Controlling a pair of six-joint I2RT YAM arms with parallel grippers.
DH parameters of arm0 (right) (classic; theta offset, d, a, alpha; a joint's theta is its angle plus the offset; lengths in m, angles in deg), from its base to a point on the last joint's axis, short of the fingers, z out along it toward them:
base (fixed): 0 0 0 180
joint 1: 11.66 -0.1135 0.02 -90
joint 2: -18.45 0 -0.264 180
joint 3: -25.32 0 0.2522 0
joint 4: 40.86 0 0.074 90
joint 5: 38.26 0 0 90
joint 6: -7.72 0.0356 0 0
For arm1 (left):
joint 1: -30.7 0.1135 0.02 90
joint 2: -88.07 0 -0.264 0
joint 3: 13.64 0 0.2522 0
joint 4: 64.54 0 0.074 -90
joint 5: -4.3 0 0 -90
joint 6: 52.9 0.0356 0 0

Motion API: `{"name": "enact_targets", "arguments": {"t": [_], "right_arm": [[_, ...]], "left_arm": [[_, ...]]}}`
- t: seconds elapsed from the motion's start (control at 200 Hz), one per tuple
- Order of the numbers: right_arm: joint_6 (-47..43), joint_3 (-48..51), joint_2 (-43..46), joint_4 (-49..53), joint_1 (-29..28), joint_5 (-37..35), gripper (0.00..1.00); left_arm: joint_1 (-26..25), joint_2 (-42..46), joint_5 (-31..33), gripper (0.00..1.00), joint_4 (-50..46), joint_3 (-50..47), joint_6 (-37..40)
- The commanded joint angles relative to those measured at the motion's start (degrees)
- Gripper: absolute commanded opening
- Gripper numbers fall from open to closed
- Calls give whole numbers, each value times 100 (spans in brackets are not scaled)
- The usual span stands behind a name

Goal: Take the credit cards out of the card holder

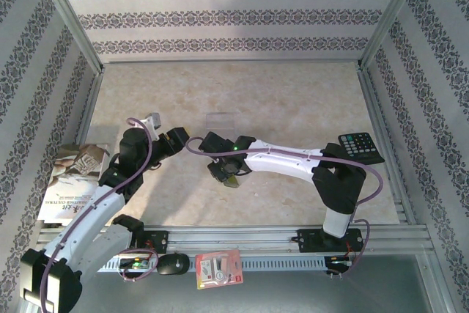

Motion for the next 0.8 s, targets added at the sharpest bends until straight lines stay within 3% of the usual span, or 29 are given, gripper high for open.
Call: {"name": "enact_targets", "arguments": {"t": [0.0, 0.17, 0.555, 0.794], "right_arm": [[150, 133, -38, -312, 65, 357, 16], [263, 234, -38, -480, 139, 380, 0], [807, 933, 216, -1516, 639, 1219, 0], [1214, 1658, 707, -2167, 869, 1178, 0]], "left_arm": [[78, -19, -156, 56, 100, -78, -54], [78, -14, -199, 56, 117, -115, -65], [80, -157, -449, 55, 216, -201, -46], [-72, -371, -522, 47, 331, -280, 6]]}}
